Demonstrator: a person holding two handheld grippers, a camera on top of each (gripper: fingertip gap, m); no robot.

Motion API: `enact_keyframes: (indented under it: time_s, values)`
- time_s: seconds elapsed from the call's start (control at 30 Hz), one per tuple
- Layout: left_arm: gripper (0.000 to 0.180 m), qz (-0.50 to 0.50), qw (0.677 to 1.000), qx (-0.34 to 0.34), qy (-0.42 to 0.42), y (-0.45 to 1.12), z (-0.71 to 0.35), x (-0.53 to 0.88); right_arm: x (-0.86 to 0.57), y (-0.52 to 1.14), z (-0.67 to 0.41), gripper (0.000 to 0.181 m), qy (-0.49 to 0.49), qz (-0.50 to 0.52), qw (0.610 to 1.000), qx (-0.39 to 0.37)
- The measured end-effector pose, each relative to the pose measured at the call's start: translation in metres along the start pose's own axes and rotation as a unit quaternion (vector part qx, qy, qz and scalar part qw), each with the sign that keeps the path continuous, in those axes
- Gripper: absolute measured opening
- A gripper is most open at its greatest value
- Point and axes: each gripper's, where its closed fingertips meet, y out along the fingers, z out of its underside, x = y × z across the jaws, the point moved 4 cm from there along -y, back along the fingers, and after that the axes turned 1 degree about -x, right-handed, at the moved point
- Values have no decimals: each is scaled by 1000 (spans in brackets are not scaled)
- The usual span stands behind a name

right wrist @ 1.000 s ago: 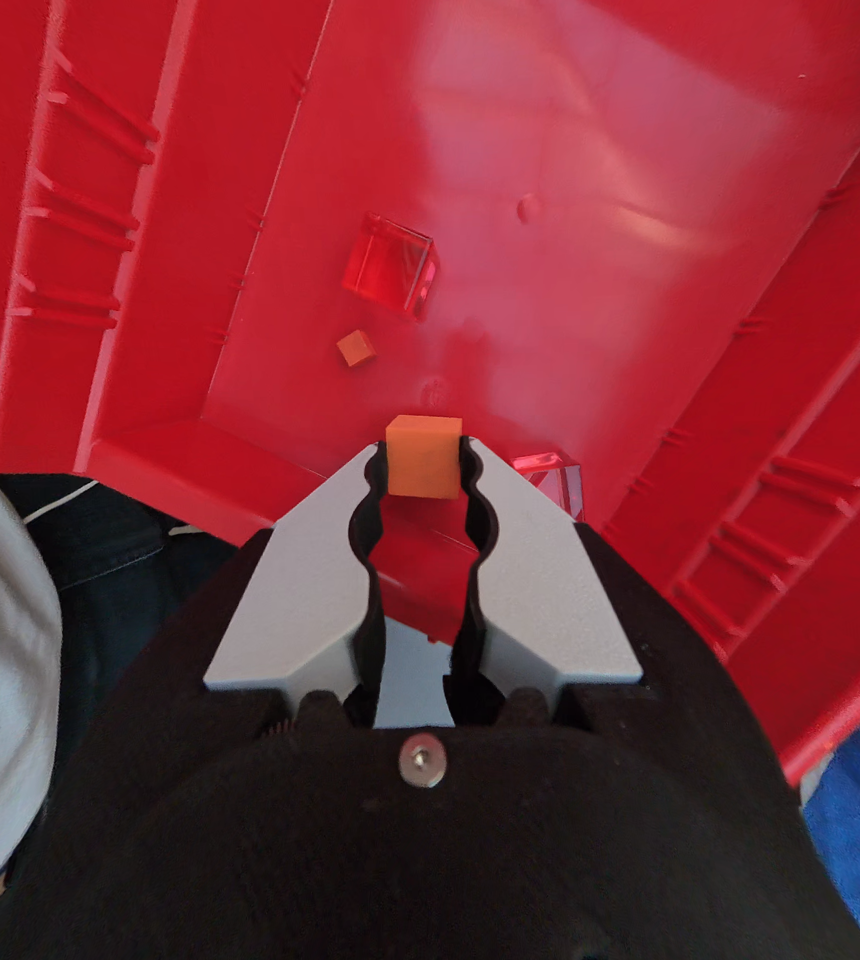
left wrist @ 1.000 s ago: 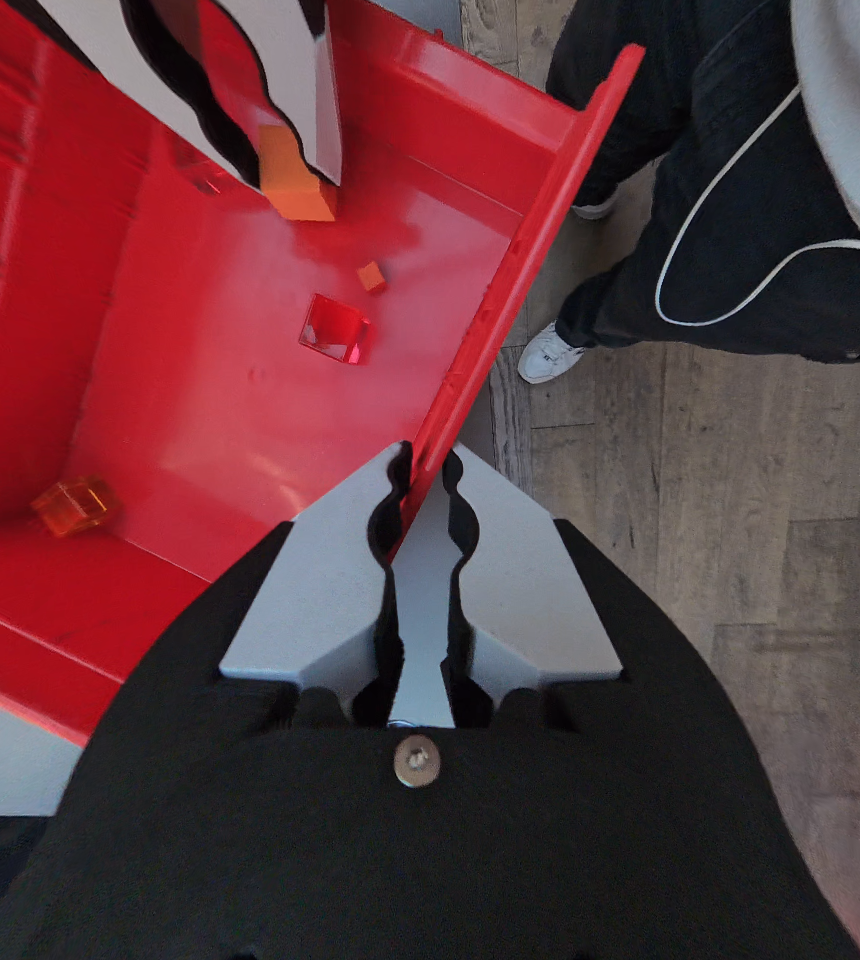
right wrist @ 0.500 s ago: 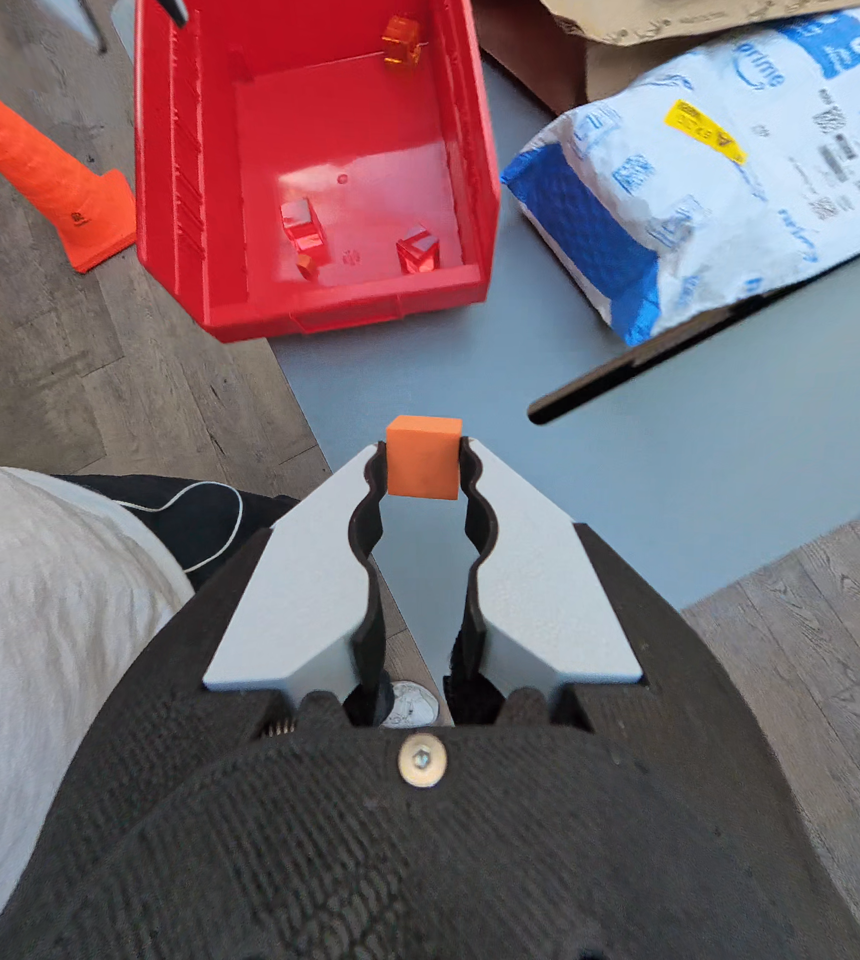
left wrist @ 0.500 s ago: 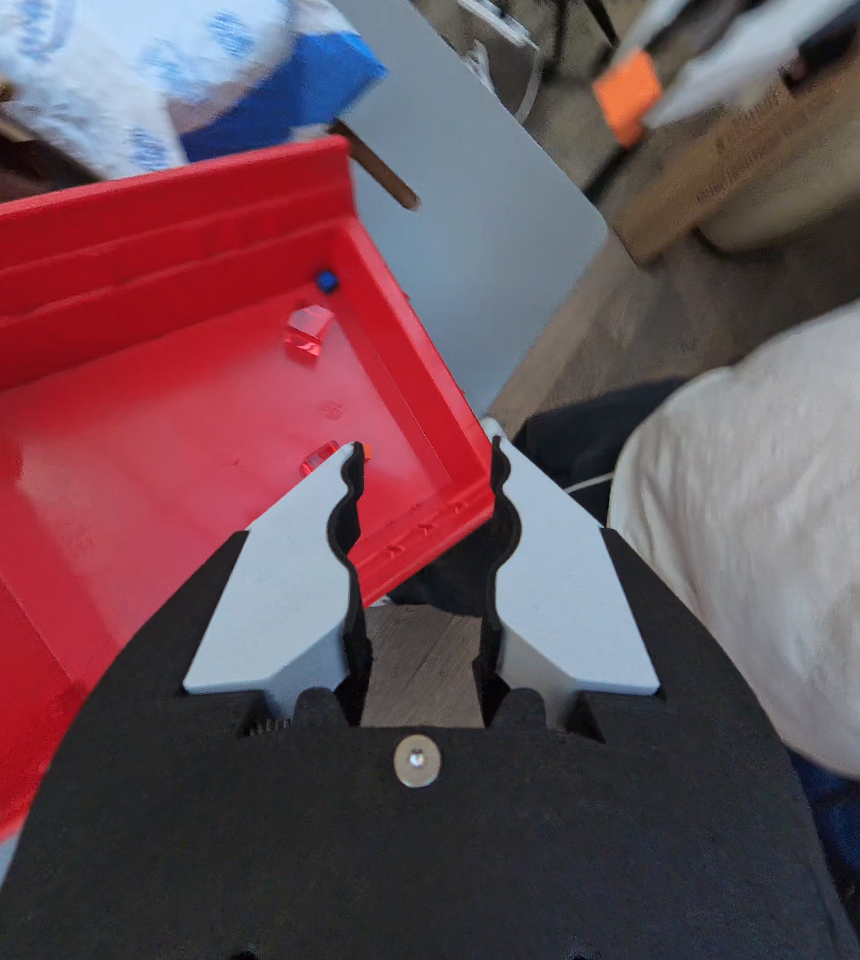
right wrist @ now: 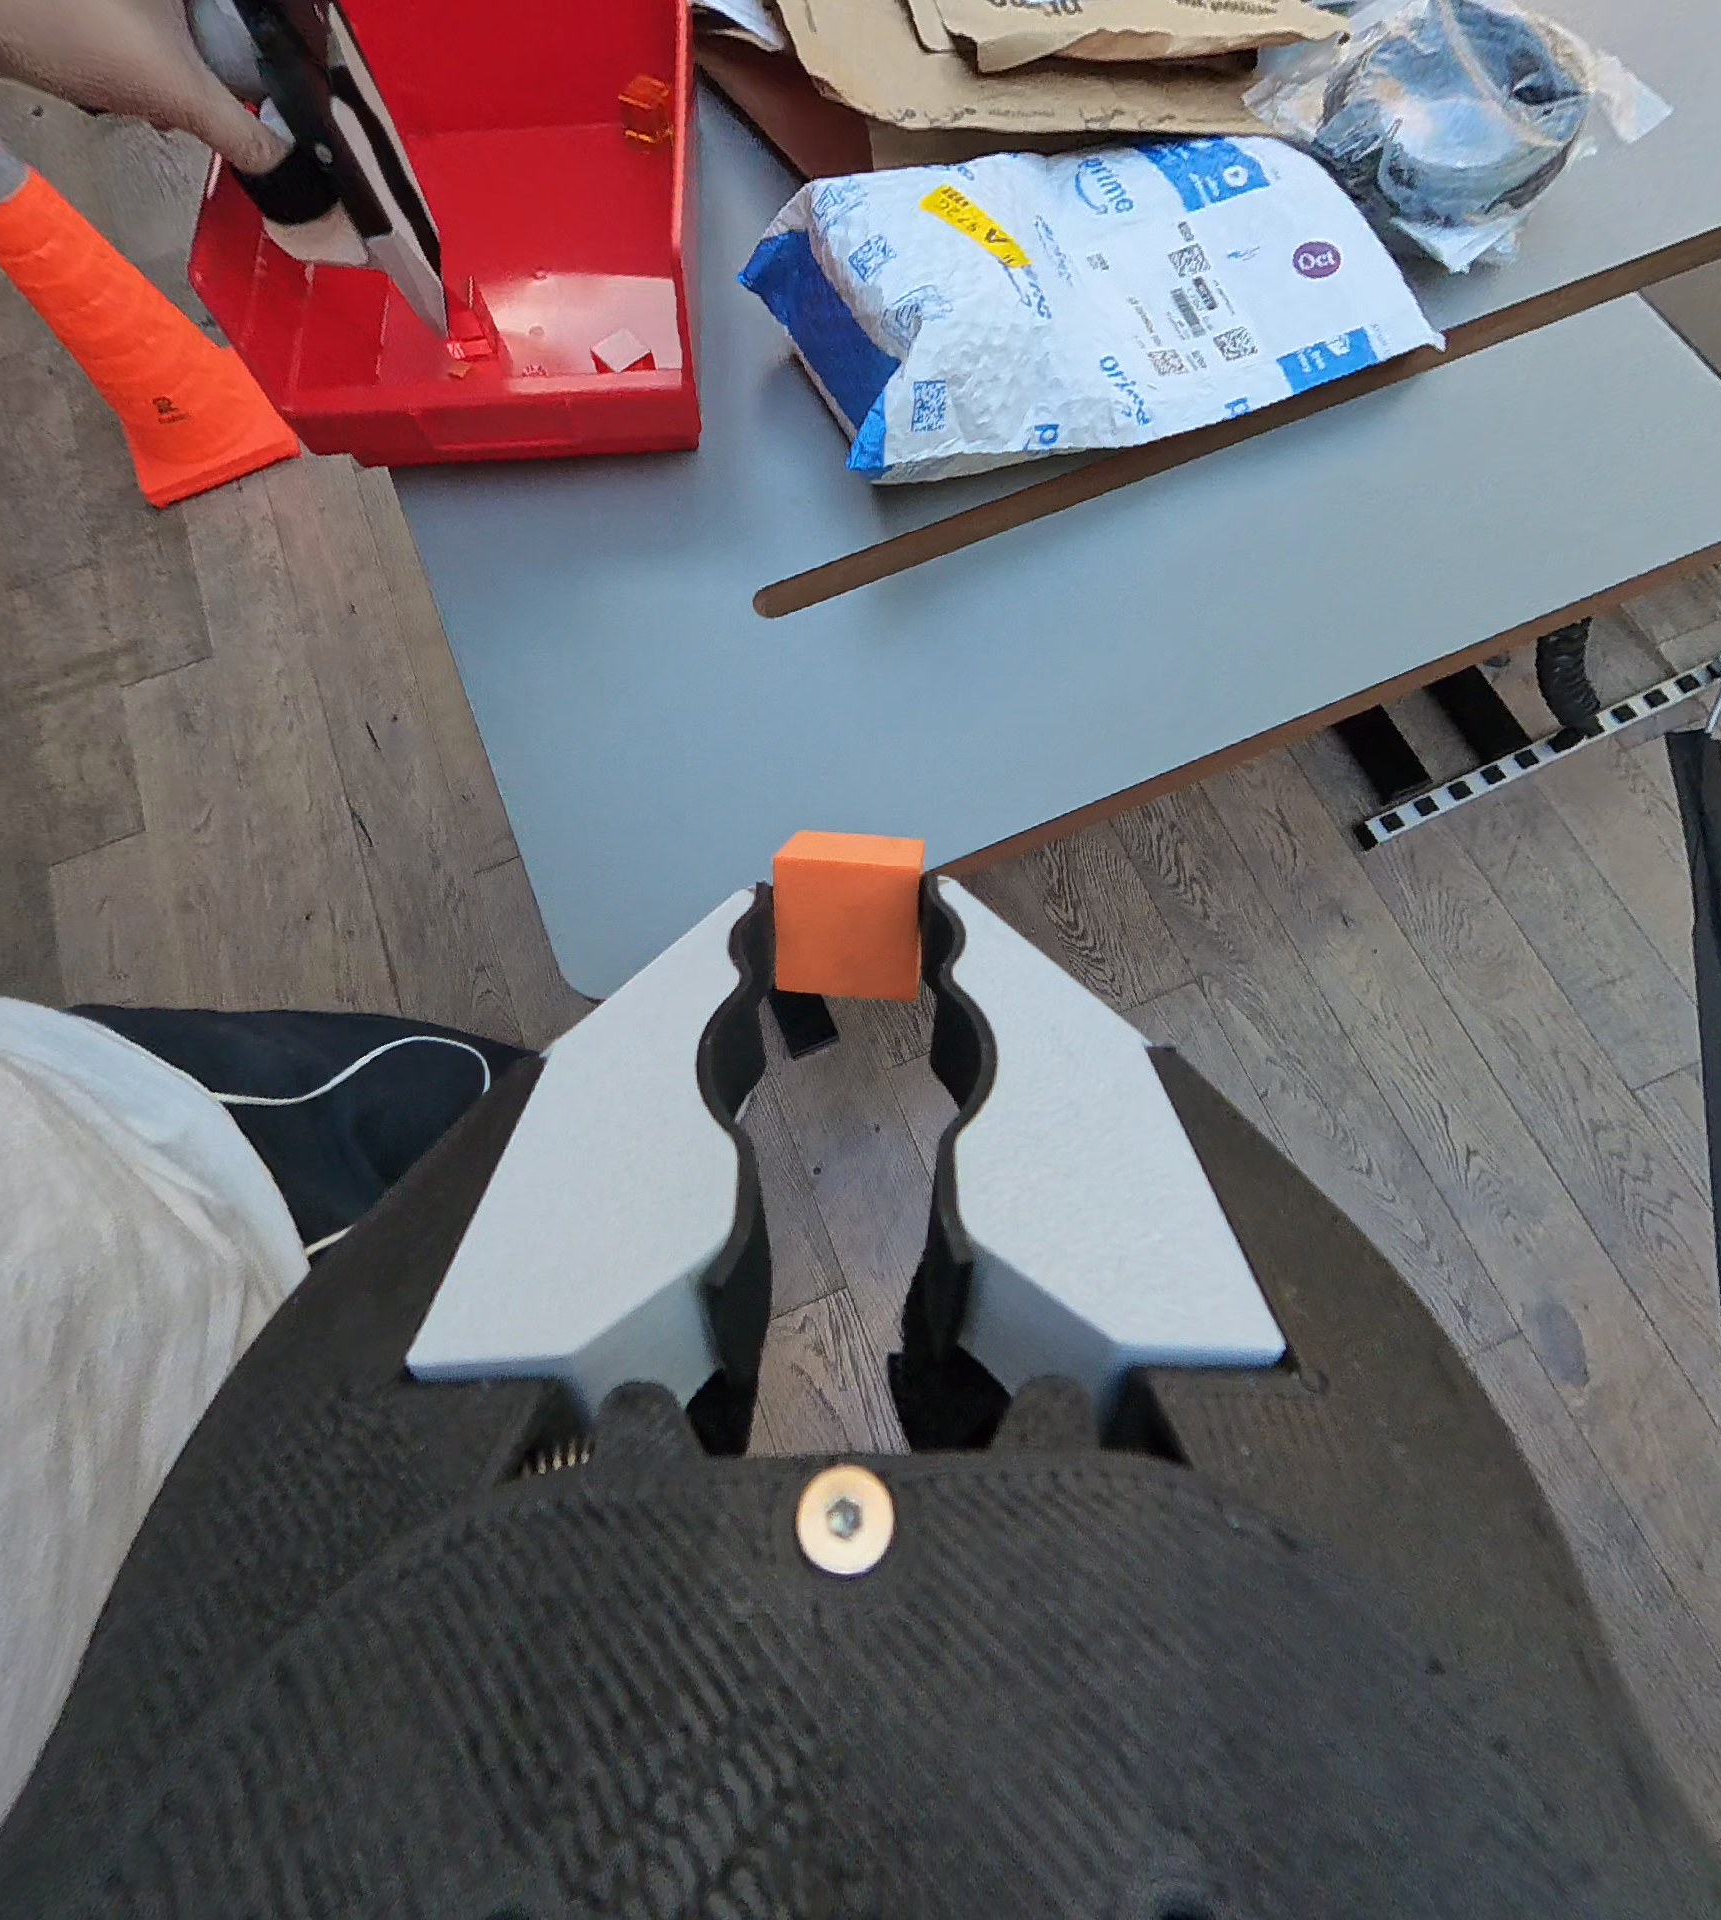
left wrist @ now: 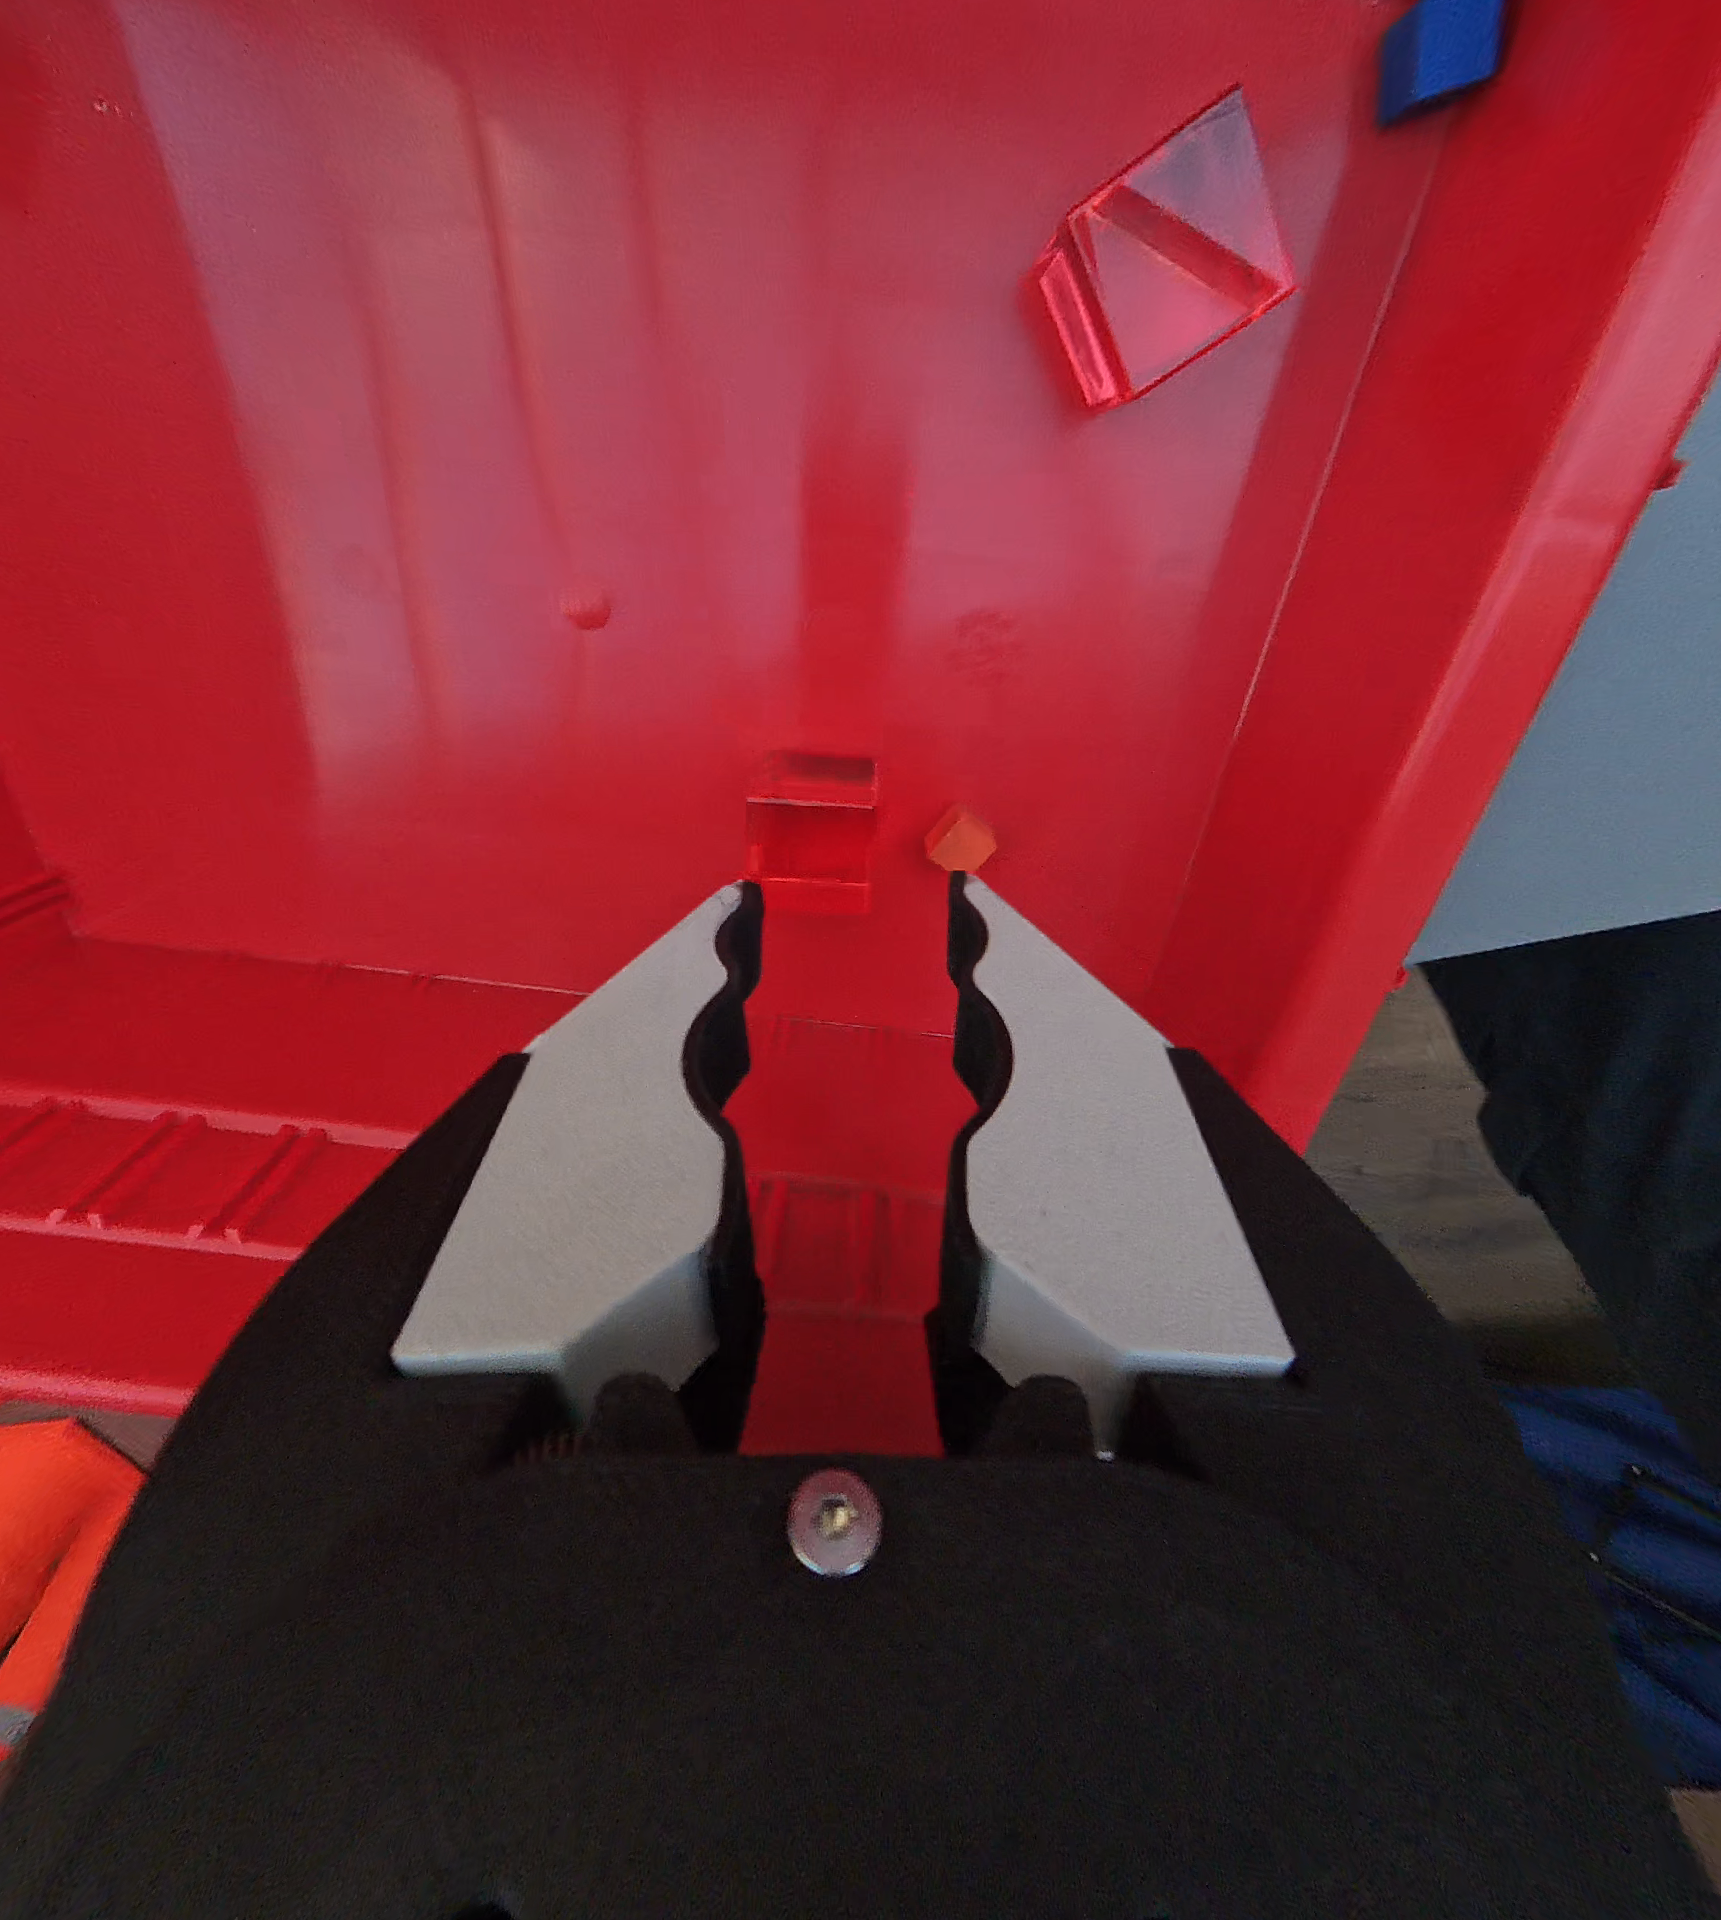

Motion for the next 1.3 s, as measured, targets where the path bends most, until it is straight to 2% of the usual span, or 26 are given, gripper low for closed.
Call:
enact_keyframes:
  time_s: [0.17,0.27,0.33,0.4,0.43,0.5,0.53,0.6,0.67,0.77,0.9,1.0,1.1,1.3]
  values:
    - [37,-55,998,21,7,3,-5,7,-39,30,-23,26,-19,-43,999,-11]
    - [36,-73,997,0,15,-3,-16,14,-60,51,-36,26,-55,-56,997,1]
    - [40,-45,999,-15,17,-3,-20,12,-74,61,-43,26,-73,-63,995,19]
    - [54,-25,999,5,41,3,-17,14,-86,70,-50,26,-83,-76,993,21]
    - [54,-24,998,20,63,7,-15,18,-92,77,-53,26,-80,-85,993,22]
    - [48,-24,994,54,88,16,-9,23,-102,90,-59,26,-62,-107,992,26]
    - [27,-3,994,73,87,20,-5,21,-107,96,-64,26,-56,-119,991,25]
    - [26,13,993,96,70,23,-2,21,-115,108,-73,26,-60,-140,988,28]
    - [26,18,996,76,36,14,-6,24,-128,121,-80,26,-86,-153,984,41]
    - [26,13,999,-10,-40,-25,-27,28,-158,149,-89,26,-123,-157,978,64]
    - [25,4,981,-173,-89,-113,-129,20,-203,194,-105,26,-136,-190,970,61]
    - [25,10,966,-254,-55,-153,-253,-5,-245,229,-124,26,-155,-214,963,50]
    - [25,-17,968,-248,-20,-132,-373,-11,-291,257,-148,26,-169,-241,955,44]
    - [25,25,991,-124,-48,-37,-522,12,-359,266,-159,26,-175,-272,946,29]
